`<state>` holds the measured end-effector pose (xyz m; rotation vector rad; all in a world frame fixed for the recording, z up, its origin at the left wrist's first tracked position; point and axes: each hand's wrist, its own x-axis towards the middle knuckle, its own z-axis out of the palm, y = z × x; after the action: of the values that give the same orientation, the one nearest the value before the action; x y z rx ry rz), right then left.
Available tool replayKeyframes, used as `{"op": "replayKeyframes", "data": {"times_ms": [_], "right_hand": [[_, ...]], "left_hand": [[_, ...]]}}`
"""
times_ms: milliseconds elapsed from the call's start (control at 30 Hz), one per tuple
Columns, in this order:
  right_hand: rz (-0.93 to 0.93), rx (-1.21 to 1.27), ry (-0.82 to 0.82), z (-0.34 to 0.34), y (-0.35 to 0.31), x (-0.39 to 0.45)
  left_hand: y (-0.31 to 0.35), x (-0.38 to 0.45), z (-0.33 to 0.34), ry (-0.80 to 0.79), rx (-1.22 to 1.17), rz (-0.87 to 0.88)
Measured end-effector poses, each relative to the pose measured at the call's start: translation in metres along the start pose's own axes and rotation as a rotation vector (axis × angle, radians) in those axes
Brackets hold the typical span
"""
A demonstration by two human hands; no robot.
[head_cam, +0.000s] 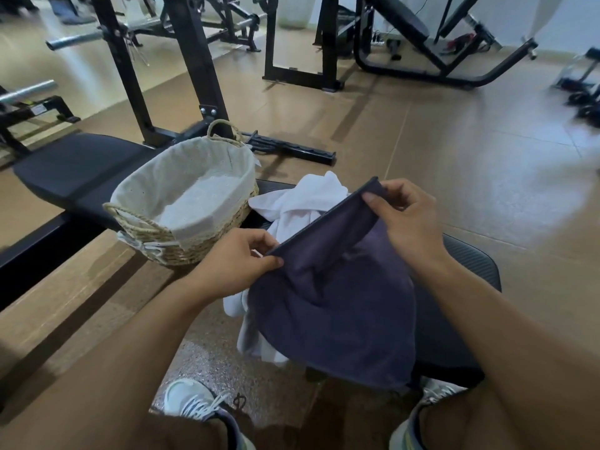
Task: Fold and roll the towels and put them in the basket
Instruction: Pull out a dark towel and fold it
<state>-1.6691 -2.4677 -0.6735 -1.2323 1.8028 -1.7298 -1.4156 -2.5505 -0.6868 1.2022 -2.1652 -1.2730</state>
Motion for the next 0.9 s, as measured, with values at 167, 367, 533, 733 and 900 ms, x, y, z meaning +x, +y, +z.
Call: {"op": "replayKeyframes", "data": {"times_ms": [167, 367, 533, 733, 900], "right_hand": [[0.02, -0.007, 0.022, -0.001, 0.002, 0.002], [-0.016, -0.001, 0.144, -0.006, -0.002, 0.004], [-0.034, 0.018, 0.274, -0.018, -0.006, 0.006], [-0.027, -0.022, 0.42, -0.032, -0.009, 0.01], [-0.071, -0.076, 0.426, -0.038, -0.02, 0.005]], "left_hand": [[0.0, -0.002, 0.0, 0.066, 0.007, -0.067], [0.005, -0.005, 0.0, -0.061, 0.047, -0.078], [0.008, -0.006, -0.001, -0.04, 0.118, -0.055], [0.005, -0.005, -0.004, 0.141, -0.041, -0.038], [0.017, -0.003, -0.006, 0.451, -0.37, 0.042]]}}
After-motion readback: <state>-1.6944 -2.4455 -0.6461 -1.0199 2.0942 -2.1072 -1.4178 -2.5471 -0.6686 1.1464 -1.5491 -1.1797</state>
